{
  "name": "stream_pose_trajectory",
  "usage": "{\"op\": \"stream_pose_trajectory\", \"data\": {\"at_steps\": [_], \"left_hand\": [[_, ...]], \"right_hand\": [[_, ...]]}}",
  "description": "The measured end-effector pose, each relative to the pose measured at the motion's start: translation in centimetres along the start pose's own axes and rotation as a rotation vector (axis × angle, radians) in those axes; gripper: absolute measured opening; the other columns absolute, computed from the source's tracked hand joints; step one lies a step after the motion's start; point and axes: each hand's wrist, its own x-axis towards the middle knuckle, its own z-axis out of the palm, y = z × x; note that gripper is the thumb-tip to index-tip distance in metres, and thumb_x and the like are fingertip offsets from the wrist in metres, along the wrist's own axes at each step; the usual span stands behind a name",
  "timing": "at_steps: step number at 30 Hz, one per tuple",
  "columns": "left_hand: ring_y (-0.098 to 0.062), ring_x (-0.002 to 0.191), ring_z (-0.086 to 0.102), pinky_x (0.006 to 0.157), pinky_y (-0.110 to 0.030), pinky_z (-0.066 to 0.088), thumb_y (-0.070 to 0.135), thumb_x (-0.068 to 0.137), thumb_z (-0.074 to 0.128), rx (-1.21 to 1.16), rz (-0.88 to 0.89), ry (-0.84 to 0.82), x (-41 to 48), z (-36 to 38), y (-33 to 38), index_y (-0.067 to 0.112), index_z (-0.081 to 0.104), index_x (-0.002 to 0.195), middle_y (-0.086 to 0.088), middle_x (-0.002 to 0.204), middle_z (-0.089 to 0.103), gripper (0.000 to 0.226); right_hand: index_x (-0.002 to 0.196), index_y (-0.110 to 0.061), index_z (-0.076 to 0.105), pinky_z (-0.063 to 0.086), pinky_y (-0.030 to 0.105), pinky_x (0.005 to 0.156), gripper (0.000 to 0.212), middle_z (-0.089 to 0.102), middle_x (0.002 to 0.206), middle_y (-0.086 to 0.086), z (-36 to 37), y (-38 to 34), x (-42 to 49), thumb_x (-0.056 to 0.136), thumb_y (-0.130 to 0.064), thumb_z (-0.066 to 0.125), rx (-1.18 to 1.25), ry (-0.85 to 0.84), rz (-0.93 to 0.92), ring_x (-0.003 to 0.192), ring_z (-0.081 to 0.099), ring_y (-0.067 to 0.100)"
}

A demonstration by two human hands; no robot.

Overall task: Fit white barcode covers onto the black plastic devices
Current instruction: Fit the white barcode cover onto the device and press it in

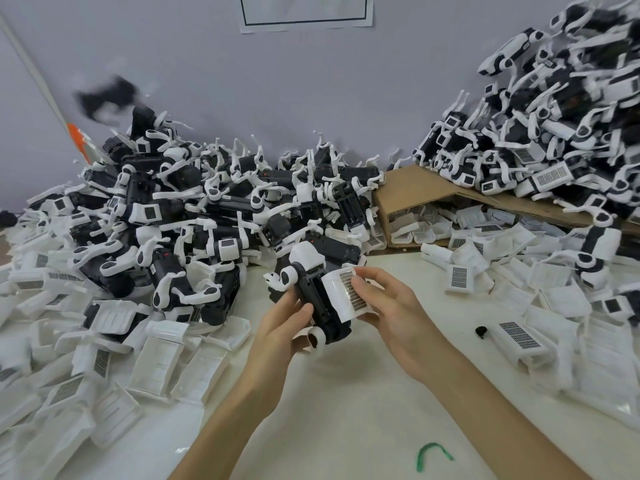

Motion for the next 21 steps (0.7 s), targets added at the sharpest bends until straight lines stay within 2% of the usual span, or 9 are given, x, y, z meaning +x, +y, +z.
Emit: {"op": "stream_pose_trajectory", "data": {"at_steps": [2, 6, 10, 13, 16, 21], "left_hand": [[-0.016, 0.103, 0.069, 0.067, -0.022, 0.048, 0.031, 0.091, 0.053, 0.024, 0.001, 0.003, -0.01, 0.21, 0.40, 0.036, 0.067, 0.124, 0.001, 0.123, 0.072, 0.036], [-0.019, 0.101, 0.070, 0.066, -0.022, 0.050, 0.032, 0.091, 0.058, 0.035, 0.007, 0.015, -0.25, -0.04, 0.45, 0.031, 0.069, 0.123, -0.002, 0.120, 0.073, 0.034], [-0.018, 0.096, 0.073, 0.065, -0.020, 0.054, 0.028, 0.089, 0.064, 0.027, 0.017, 0.006, -0.29, 0.21, 0.61, 0.032, 0.072, 0.118, -0.004, 0.114, 0.075, 0.030], [-0.025, 0.094, 0.074, 0.065, -0.023, 0.055, 0.027, 0.086, 0.068, 0.006, 0.008, 0.013, -0.27, 0.26, 0.72, 0.031, 0.073, 0.118, -0.007, 0.112, 0.075, 0.033], [-0.036, 0.098, 0.073, 0.070, -0.031, 0.058, 0.028, 0.082, 0.072, -0.011, -0.006, 0.059, -0.11, 0.14, 0.64, 0.025, 0.068, 0.126, -0.010, 0.112, 0.075, 0.045], [-0.032, 0.095, 0.074, 0.071, -0.033, 0.060, 0.029, 0.080, 0.074, -0.032, 0.016, 0.074, 0.08, -0.02, 0.47, 0.025, 0.065, 0.129, -0.009, 0.110, 0.075, 0.050]], "right_hand": [[0.113, -0.018, 0.069, 0.049, 0.046, 0.097, 0.020, 0.073, 0.097, 0.004, 0.05, 0.02, -0.10, 0.093, -0.023, 0.067, -0.057, 0.027, -0.042, 0.092, 0.063, 0.017], [0.111, -0.020, 0.069, 0.051, 0.043, 0.089, 0.017, 0.076, 0.092, 0.000, 0.09, 0.14, -0.13, 0.094, -0.020, 0.066, -0.105, 0.040, -0.094, 0.087, 0.066, 0.014], [0.113, -0.020, 0.070, 0.054, 0.039, 0.087, 0.018, 0.077, 0.099, 0.001, 0.13, 0.24, -0.04, 0.097, -0.023, 0.063, -0.156, 0.039, -0.117, 0.089, 0.068, 0.013], [0.114, -0.018, 0.071, 0.056, 0.034, 0.084, 0.021, 0.075, 0.105, 0.005, 0.30, 0.30, -0.21, 0.102, -0.025, 0.054, -0.226, -0.031, -0.107, 0.093, 0.068, 0.016], [0.113, -0.018, 0.072, 0.055, 0.045, 0.086, 0.026, 0.073, 0.108, 0.012, 0.52, 0.27, -0.39, 0.105, -0.028, 0.049, -0.253, -0.059, -0.096, 0.094, 0.066, 0.023], [0.116, -0.012, 0.072, 0.052, 0.054, 0.093, 0.024, 0.073, 0.112, 0.014, 0.21, 0.21, -0.24, 0.102, -0.022, 0.055, -0.128, -0.005, -0.078, 0.104, 0.065, 0.039]]}}
